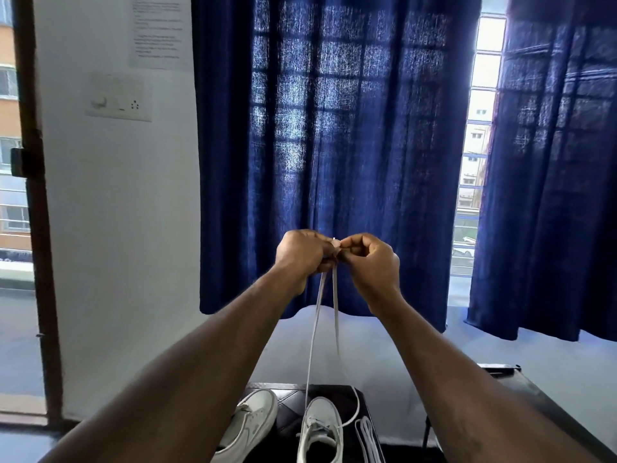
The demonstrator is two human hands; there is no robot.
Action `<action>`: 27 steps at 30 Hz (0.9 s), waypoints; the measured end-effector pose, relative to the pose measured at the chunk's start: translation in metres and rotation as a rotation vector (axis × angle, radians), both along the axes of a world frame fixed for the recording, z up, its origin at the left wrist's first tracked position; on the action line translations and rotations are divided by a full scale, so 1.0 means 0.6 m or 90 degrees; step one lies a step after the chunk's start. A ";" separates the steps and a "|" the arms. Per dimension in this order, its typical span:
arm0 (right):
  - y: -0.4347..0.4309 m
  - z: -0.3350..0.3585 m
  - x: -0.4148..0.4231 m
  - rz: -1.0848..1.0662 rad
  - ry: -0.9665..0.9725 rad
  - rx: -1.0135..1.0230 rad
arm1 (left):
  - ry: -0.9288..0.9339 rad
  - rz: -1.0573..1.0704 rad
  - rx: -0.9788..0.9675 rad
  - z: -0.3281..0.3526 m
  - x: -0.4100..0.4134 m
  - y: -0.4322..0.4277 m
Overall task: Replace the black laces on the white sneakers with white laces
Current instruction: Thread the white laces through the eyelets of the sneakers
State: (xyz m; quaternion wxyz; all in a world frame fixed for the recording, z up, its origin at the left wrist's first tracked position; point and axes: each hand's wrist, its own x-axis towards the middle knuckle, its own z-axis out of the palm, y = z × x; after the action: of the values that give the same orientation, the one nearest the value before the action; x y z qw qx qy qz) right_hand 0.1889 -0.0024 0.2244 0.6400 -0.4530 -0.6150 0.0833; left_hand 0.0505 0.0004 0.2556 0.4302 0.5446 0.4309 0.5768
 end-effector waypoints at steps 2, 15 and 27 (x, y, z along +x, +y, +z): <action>0.000 -0.007 0.002 0.000 -0.002 0.009 | 0.031 0.009 0.012 -0.002 0.000 0.002; -0.002 -0.030 0.005 0.027 -0.006 0.041 | 0.110 0.010 0.051 -0.017 -0.014 0.007; 0.000 -0.082 -0.026 0.125 -0.113 -0.238 | 0.082 -0.007 0.108 -0.012 -0.008 -0.007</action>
State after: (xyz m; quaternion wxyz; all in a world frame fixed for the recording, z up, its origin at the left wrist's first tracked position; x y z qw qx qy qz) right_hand 0.1735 -0.0024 0.1752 0.4767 -0.5074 -0.6841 0.2175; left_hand 0.0456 -0.0036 0.2484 0.3567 0.6176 0.4042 0.5726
